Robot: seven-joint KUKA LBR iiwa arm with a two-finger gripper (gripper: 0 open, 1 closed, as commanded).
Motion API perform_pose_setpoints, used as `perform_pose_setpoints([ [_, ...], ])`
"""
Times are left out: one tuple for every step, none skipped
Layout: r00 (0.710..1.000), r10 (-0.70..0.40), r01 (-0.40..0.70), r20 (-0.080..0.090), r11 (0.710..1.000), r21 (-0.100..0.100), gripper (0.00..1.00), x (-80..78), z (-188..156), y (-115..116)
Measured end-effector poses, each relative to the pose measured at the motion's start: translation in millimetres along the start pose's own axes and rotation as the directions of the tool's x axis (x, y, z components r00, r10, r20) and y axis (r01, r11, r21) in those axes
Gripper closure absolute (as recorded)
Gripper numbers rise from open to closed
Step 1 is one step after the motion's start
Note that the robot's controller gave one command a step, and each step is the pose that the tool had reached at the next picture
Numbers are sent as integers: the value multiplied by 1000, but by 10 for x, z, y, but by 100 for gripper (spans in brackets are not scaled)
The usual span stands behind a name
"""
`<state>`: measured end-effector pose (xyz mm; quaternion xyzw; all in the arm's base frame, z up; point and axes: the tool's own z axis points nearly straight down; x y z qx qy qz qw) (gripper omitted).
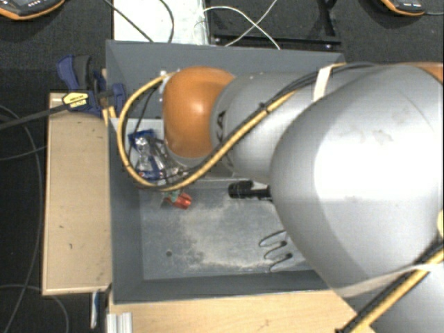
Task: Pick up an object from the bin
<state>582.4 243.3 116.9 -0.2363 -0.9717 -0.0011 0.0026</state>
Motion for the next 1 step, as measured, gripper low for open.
perform_pose_setpoints([
  [1000, -1, 1, -2, 1000, 2, 100, 5, -91, -6],
])
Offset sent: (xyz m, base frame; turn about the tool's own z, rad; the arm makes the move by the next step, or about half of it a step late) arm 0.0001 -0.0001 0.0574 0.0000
